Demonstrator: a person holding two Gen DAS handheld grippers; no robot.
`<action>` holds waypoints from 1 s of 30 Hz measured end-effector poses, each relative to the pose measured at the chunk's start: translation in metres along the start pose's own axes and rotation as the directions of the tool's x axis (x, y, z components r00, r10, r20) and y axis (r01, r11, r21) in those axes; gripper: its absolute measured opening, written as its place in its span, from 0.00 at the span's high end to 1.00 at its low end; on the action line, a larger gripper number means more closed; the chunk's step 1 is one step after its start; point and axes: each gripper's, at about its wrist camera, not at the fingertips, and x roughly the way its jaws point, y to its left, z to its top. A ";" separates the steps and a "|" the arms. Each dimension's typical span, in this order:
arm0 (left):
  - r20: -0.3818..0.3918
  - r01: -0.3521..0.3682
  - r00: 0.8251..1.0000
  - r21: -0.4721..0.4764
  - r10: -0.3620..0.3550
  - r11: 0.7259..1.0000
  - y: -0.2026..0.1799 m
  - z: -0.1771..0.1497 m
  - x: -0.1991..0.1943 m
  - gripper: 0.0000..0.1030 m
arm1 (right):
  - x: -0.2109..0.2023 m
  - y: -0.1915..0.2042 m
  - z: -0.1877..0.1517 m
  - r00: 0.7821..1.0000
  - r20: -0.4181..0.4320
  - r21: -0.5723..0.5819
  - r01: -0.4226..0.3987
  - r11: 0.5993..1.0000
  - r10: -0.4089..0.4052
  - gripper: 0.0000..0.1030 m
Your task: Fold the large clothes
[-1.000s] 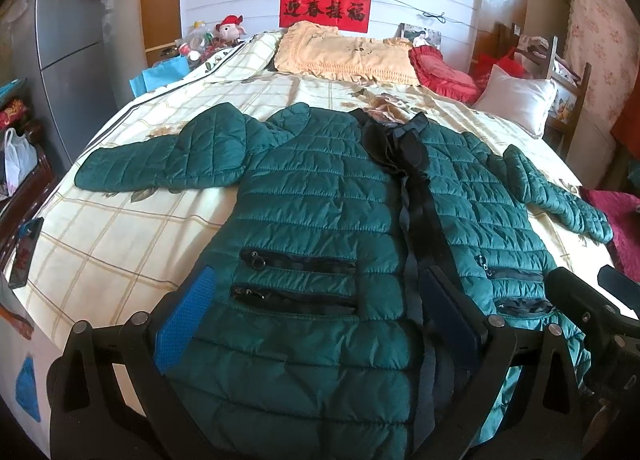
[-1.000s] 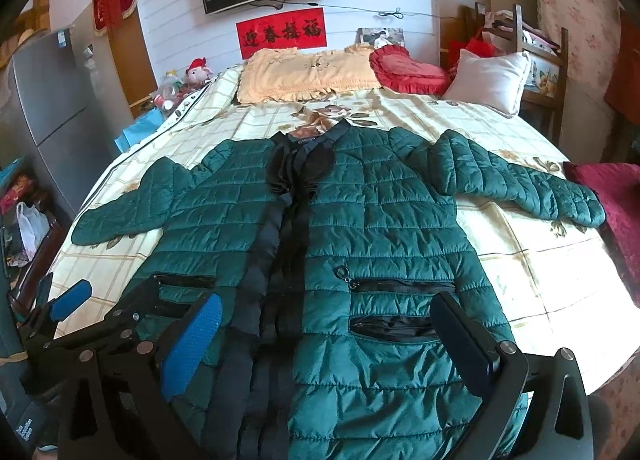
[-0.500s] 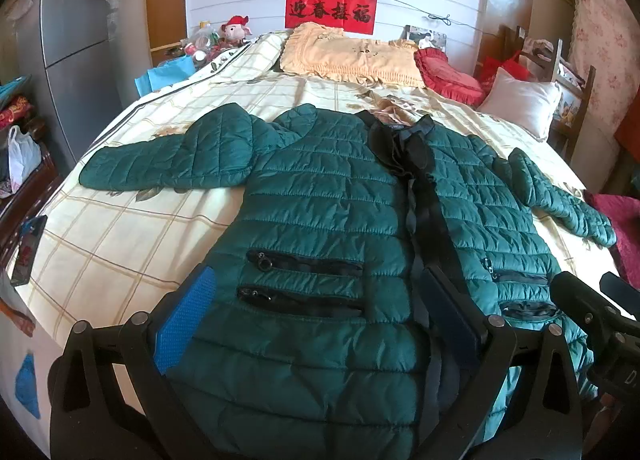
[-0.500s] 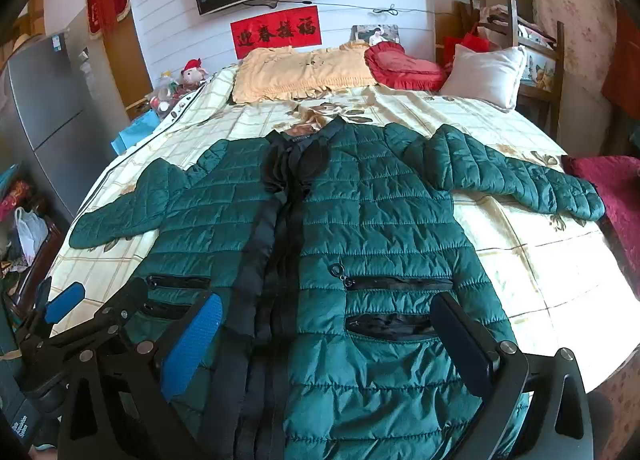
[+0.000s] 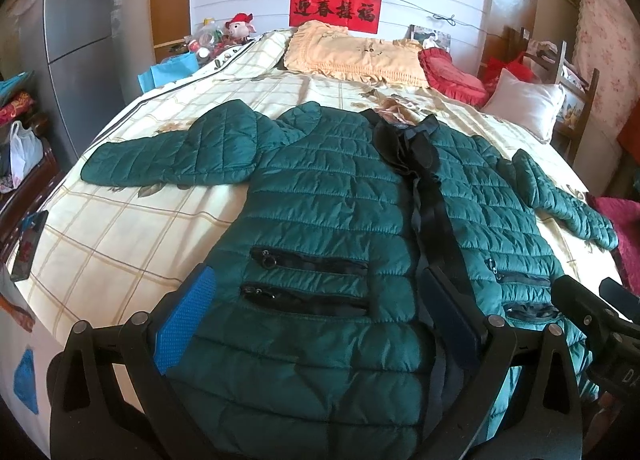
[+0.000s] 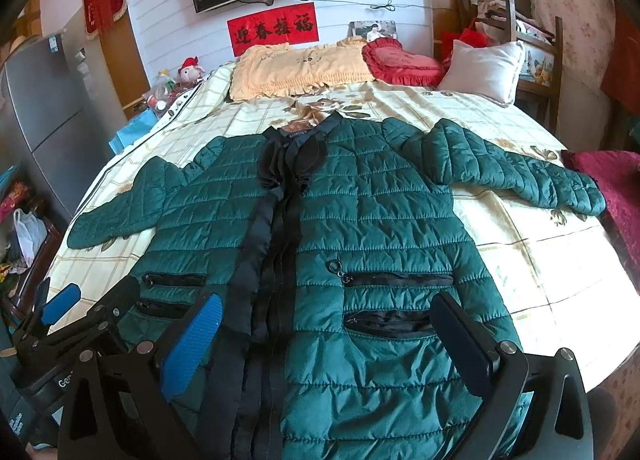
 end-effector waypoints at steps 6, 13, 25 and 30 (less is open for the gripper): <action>-0.010 0.010 1.000 -0.015 -0.010 1.000 0.000 0.000 0.000 0.01 | 0.002 0.001 0.001 0.999 -0.046 0.012 -0.002 1.000 0.003 0.00; 0.005 0.012 1.000 -0.019 -0.012 1.000 0.003 -0.001 0.000 0.01 | 0.003 0.001 0.001 0.998 -0.059 0.015 0.000 1.000 0.001 0.00; 0.039 0.013 0.999 -0.012 -0.013 1.000 0.005 -0.004 0.002 0.01 | 0.009 0.000 0.000 1.000 -0.007 0.016 -0.020 1.000 0.020 0.00; 0.030 0.022 0.999 -0.024 -0.021 0.999 0.006 -0.004 0.002 0.01 | 0.011 0.001 -0.001 1.000 0.000 0.011 -0.015 1.000 0.015 0.00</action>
